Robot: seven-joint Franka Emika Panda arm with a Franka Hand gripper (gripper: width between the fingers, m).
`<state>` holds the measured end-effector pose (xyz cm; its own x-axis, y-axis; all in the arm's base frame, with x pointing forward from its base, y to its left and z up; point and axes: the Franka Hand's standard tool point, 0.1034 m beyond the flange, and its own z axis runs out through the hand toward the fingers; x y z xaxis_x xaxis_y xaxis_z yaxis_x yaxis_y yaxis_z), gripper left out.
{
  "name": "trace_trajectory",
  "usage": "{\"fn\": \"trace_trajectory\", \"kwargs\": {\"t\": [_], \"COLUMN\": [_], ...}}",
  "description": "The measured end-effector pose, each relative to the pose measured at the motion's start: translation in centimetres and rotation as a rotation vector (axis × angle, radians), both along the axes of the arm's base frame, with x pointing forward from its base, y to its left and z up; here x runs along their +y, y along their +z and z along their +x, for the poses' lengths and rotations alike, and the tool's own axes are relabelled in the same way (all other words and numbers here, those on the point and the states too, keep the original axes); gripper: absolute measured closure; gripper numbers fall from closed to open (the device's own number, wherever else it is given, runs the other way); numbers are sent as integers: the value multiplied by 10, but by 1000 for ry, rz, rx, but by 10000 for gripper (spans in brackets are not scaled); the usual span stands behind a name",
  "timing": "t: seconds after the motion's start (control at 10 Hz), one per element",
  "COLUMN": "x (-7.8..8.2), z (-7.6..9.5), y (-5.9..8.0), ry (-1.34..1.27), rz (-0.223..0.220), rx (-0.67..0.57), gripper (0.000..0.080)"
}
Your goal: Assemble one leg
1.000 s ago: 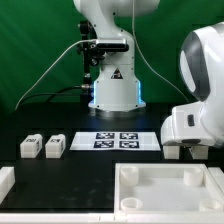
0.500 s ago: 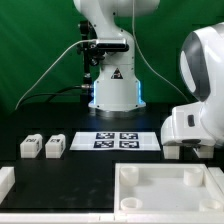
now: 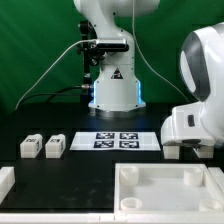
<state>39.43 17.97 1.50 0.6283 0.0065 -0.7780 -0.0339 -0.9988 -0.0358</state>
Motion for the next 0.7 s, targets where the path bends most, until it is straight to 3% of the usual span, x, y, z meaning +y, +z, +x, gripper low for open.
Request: {"fn": "trace_trajectory", "kwargs": {"t": [0.1,0.3,0.5,0.6,0.7], "x": [-2,-18,-31,-40,-47], "z": [4,51,74,93,98], "y": [3,54,85,107,128], "ry": [18,70,71,59,50], "rz": [7,43,62,69,63], "rx": [-7,-93,-140,-263,-327], "gripper": [509,509,509,509,509]}}
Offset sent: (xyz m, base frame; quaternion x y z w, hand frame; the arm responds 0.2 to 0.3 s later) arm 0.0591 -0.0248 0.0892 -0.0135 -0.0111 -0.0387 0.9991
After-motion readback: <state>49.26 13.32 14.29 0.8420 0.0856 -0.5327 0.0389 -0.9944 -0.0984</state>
